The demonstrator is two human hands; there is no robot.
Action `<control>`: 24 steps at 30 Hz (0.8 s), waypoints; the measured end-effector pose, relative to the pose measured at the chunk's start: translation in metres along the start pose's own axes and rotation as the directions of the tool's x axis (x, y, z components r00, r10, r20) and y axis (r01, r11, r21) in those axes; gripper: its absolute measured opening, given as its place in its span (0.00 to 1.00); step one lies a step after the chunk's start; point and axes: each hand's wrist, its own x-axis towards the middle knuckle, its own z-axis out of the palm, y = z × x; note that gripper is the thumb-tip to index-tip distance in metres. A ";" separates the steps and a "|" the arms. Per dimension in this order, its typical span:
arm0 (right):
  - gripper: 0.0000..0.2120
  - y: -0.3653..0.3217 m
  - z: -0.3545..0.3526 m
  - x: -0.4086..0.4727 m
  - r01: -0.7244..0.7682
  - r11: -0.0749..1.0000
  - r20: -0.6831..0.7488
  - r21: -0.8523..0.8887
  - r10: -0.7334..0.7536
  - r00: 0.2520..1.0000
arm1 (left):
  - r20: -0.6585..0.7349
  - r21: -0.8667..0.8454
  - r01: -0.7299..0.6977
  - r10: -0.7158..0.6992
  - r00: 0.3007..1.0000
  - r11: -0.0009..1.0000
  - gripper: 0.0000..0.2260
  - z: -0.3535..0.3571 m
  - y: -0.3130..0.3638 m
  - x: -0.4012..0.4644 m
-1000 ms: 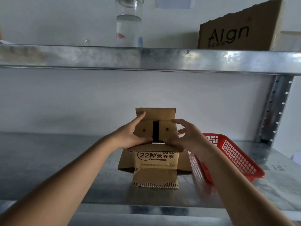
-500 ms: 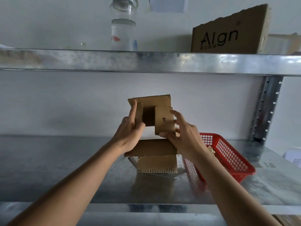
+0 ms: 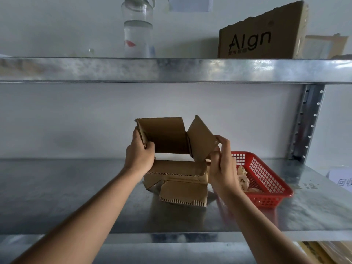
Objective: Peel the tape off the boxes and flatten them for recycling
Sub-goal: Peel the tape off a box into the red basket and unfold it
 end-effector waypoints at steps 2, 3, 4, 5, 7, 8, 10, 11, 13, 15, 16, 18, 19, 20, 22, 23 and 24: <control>0.18 0.003 0.000 -0.006 0.023 0.995 0.081 0.098 -0.031 0.996 | -0.030 -0.085 0.065 -0.067 0.997 0.994 0.19 0.000 0.000 0.002; 0.21 0.004 0.000 -0.009 0.020 0.992 0.130 0.128 -0.037 0.991 | -0.041 -0.120 0.098 -0.103 0.994 0.988 0.16 0.000 0.000 0.004; 0.26 0.005 -0.001 -0.012 0.004 0.990 0.169 0.144 -0.029 0.985 | -0.054 -0.143 0.124 -0.133 0.990 0.982 0.13 -0.002 0.001 0.007; 0.30 0.004 -0.001 -0.014 -0.015 0.988 0.190 0.153 -0.014 0.982 | -0.064 -0.158 0.141 -0.153 0.986 0.977 0.11 -0.004 0.001 0.009; 0.37 0.002 -0.001 -0.018 -0.050 0.980 0.199 0.192 0.011 0.980 | -0.071 -0.195 0.159 -0.175 0.982 0.968 0.08 -0.006 0.001 0.013; 0.40 0.002 -0.001 -0.018 -0.059 0.970 0.206 0.235 0.010 0.978 | -0.072 -0.215 0.170 -0.189 0.979 0.962 0.08 -0.006 0.002 0.015; 0.42 0.001 0.000 -0.019 -0.068 0.958 0.225 0.277 0.004 0.974 | -0.071 -0.235 0.203 -0.225 0.972 0.951 0.08 -0.007 0.003 0.017; 0.41 0.000 0.002 -0.019 -0.073 0.964 0.224 0.256 0.014 0.974 | -0.065 -0.241 0.220 -0.242 0.968 0.945 0.08 -0.007 0.002 0.017; 0.31 -0.004 0.008 -0.017 -0.099 0.982 0.175 0.161 0.070 0.982 | -0.023 -0.275 0.270 -0.287 0.958 0.923 0.08 -0.009 0.002 0.016; 0.17 -0.006 0.014 -0.014 -0.115 0.985 0.078 0.130 0.105 0.991 | 0.093 -0.368 0.338 -0.328 0.940 0.866 0.09 -0.010 0.004 0.011; 0.13 -0.008 0.015 -0.013 -0.124 0.983 0.035 0.134 0.121 0.992 | 0.161 -0.422 0.363 -0.325 0.932 0.831 0.10 -0.010 0.005 0.008; 0.11 -0.012 0.016 -0.010 -0.139 0.983 -0.040 0.119 0.144 0.989 | 0.261 -0.488 0.383 -0.288 0.922 0.785 0.12 -0.012 0.010 0.001; 0.11 -0.012 0.017 -0.009 -0.141 0.984 -0.068 0.111 0.149 0.986 | 0.292 -0.488 0.380 -0.264 0.919 0.785 0.14 -0.013 0.010 -0.002; 0.11 -0.013 0.018 -0.009 -0.143 0.985 -0.098 0.101 0.153 0.983 | 0.322 -0.461 0.370 -0.237 0.917 0.806 0.19 -0.014 0.010 -0.005; 0.10 -0.013 0.020 -0.009 -0.169 0.983 -0.168 0.069 0.178 0.970 | 0.349 -0.302 0.285 -0.173 0.921 0.910 0.32 -0.015 0.003 -0.007; 0.11 -0.013 0.020 -0.009 -0.199 0.978 -0.197 0.061 0.207 0.958 | 0.362 -0.177 0.219 -0.143 0.921 0.960 0.35 -0.016 -0.002 -0.009; 0.11 -0.014 0.020 -0.008 -0.231 0.971 -0.214 0.066 0.240 0.947 | 0.380 -0.058 0.158 -0.125 0.917 0.986 0.37 -0.017 -0.008 -0.010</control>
